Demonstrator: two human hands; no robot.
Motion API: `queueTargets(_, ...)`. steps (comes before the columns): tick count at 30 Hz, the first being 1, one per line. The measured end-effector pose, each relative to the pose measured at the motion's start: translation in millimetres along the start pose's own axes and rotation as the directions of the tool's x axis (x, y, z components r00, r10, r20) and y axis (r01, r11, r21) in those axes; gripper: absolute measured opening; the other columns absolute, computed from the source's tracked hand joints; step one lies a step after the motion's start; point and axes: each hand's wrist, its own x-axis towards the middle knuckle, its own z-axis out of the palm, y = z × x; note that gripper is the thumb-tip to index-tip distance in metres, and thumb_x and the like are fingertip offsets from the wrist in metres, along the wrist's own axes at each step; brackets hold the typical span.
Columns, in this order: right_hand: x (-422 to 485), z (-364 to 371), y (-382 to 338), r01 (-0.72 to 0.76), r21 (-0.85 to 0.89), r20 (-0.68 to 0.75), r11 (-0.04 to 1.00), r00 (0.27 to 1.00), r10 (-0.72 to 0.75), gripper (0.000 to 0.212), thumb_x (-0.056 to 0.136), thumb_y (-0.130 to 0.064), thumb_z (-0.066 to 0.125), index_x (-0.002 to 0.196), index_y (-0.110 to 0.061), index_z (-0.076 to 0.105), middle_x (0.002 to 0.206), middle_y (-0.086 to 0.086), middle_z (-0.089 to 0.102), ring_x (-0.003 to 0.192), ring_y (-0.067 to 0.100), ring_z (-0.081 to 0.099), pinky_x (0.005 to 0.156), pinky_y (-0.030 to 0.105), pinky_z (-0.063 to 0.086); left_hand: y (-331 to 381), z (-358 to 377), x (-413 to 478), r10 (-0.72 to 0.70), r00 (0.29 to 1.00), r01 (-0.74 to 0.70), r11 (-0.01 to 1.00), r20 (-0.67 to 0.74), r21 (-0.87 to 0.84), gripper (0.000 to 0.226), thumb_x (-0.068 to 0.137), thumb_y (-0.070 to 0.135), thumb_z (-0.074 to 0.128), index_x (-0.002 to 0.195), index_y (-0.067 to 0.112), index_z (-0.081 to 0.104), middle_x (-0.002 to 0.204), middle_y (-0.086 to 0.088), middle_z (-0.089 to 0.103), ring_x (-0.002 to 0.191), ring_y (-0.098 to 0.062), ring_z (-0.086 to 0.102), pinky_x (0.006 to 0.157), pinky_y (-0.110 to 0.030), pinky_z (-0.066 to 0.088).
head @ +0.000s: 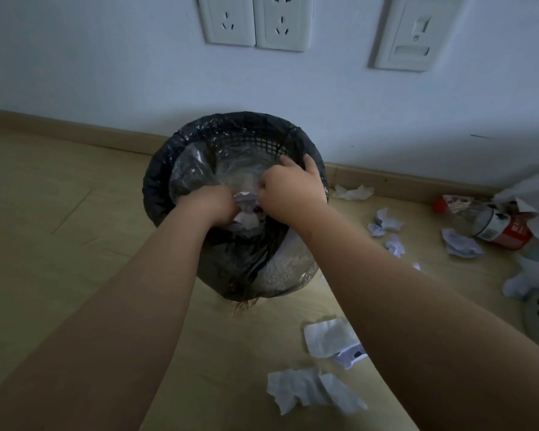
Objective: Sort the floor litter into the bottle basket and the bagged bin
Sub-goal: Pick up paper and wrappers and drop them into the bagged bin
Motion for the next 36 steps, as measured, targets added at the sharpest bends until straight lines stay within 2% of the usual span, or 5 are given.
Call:
queueTargets(6,-16.8,-9.3,36.1,-0.029,0.554,-0.301,0.832,0.925,0.233,0.031,0.083,-0.004,0.043,0.098,-0.015,0.068,0.096,0.004,0.068,0.088,0.019,0.052,0.09,0.031,0.04,9.3,-34.1,3.3,0.01,0.994,-0.02,0.996,-0.107,-0.091,0.049,0.09,0.01,0.05,0.135,0.014,0.031,0.133,-0.023,0.043,0.114,-0.04,0.048,0.095,-0.047,0.044)
queueTargets(13,-41.5,1.4,104.2,-0.208,0.747,-0.216,0.631,0.821,0.528,0.029,0.087,-0.004,0.042,0.102,-0.013,0.065,0.089,-0.004,0.06,0.084,0.014,0.053,0.073,0.023,0.039,54.0,-69.2,-6.2,0.22,0.956,-0.216,0.975,-0.196,0.043,0.062,0.086,-0.006,0.04,0.142,0.02,0.032,0.147,-0.01,0.028,0.136,-0.031,0.028,0.11,-0.045,0.03)
queueTargets(20,-68.4,21.5,171.6,-0.353,0.77,-0.054,0.531,0.794,0.606,0.024,0.091,-0.006,0.041,0.105,-0.014,0.059,0.096,-0.002,0.059,0.062,0.006,0.044,0.058,0.021,0.037,147.0,-55.0,-24.5,0.379,0.861,-0.399,0.917,-0.338,0.011,0.041,0.083,-0.004,0.04,0.117,0.018,0.049,0.124,-0.009,0.047,0.114,-0.029,0.045,0.095,-0.038,0.04)
queueTargets(28,-112.8,54.4,224.5,-0.552,0.666,0.121,0.502,0.744,0.657,0.033,0.09,-0.004,0.041,0.12,-0.012,0.053,0.118,0.007,0.056,0.094,0.016,0.049,0.079,0.025,0.038,224.5,78.5,0.1,0.511,0.859,-0.511,0.859,0.026,0.004,0.036,0.092,0.009,0.046,0.127,0.016,0.048,0.129,-0.01,0.047,0.11,-0.03,0.052,0.081,-0.035,0.043)
queueTargets(36,-132.4,88.2,225.8,-0.484,0.251,0.145,0.838,0.875,0.462,0.061,0.089,-0.011,0.047,0.143,-0.033,0.029,0.156,-0.002,0.012,0.136,0.026,0.026,0.107,0.035,0.028,201.7,161.7,-5.2,0.579,0.815,-0.571,0.808,-0.014,0.143,0.065,0.07,0.032,0.066,0.131,0.021,0.047,0.123,-0.009,0.048,0.109,-0.034,0.051,0.076,-0.036,0.045)
